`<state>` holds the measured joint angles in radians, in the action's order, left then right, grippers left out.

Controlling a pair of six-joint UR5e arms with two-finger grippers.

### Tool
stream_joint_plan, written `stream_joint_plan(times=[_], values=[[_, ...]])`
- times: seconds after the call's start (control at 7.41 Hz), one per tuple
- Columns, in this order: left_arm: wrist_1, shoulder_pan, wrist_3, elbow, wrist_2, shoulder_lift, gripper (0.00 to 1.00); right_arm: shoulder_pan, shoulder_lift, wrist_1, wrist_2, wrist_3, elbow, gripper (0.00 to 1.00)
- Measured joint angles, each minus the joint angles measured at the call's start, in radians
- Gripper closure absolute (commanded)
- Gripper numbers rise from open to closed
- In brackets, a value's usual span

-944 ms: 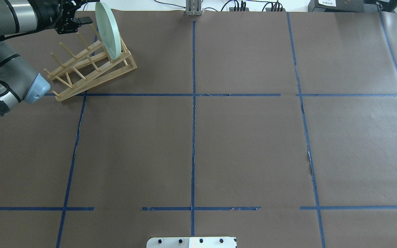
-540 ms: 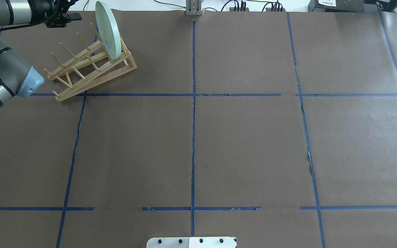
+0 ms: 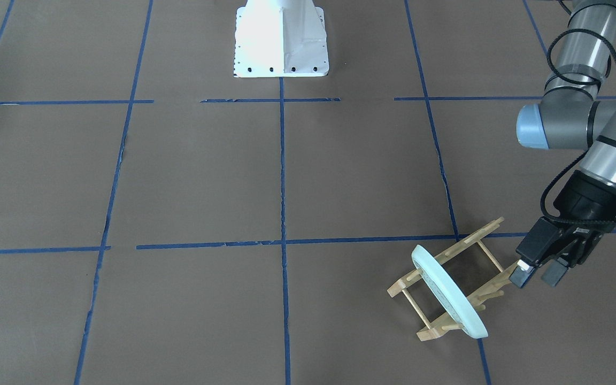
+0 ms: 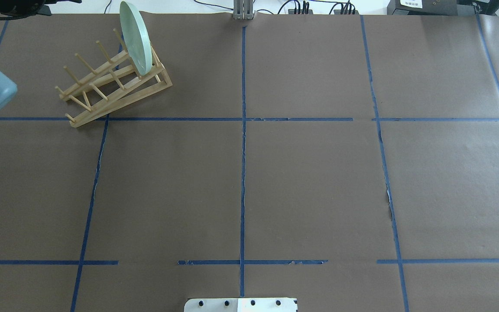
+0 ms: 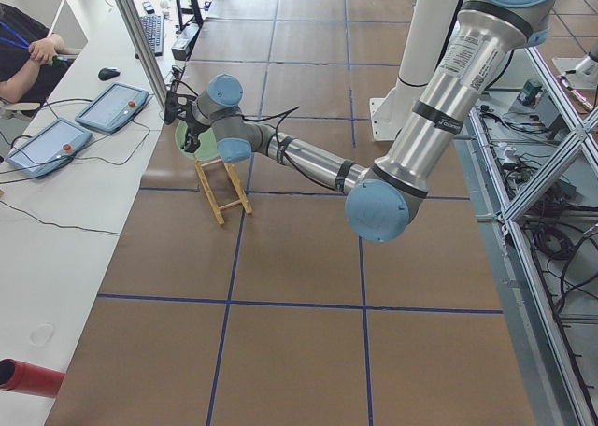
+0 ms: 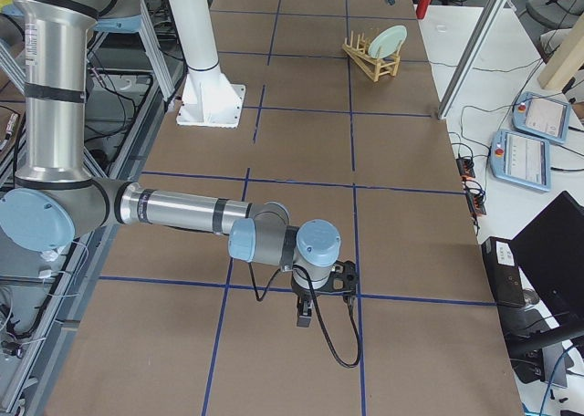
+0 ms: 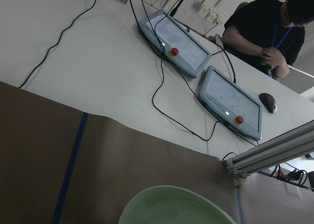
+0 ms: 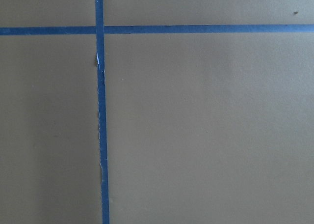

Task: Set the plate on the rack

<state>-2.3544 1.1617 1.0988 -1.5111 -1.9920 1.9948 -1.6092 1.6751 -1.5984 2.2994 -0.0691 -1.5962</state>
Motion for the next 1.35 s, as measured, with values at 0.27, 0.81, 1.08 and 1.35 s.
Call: stream_joint_plan(times=[0.27, 0.81, 1.08, 1.35], values=[[0.191, 0.018, -0.182, -0.148, -0.002, -0.116, 0.0, 0.0, 0.0, 0.0, 0.0, 0.0, 0.0, 0.0], [0.555, 0.079, -0.458, -0.33, -0.027, -0.249, 0.0, 0.0, 0.0, -0.001, 0.0, 0.0, 0.0, 0.0], [0.668, 0.164, -0.691, -0.327, -0.116, -0.311, 0.0, 0.0, 0.0, 0.0, 0.0, 0.0, 0.001, 0.0], [0.692, 0.286, -0.915, -0.276, -0.224, -0.408, 0.0, 0.0, 0.0, 0.0, 0.0, -0.001, 0.001, 0.0]])
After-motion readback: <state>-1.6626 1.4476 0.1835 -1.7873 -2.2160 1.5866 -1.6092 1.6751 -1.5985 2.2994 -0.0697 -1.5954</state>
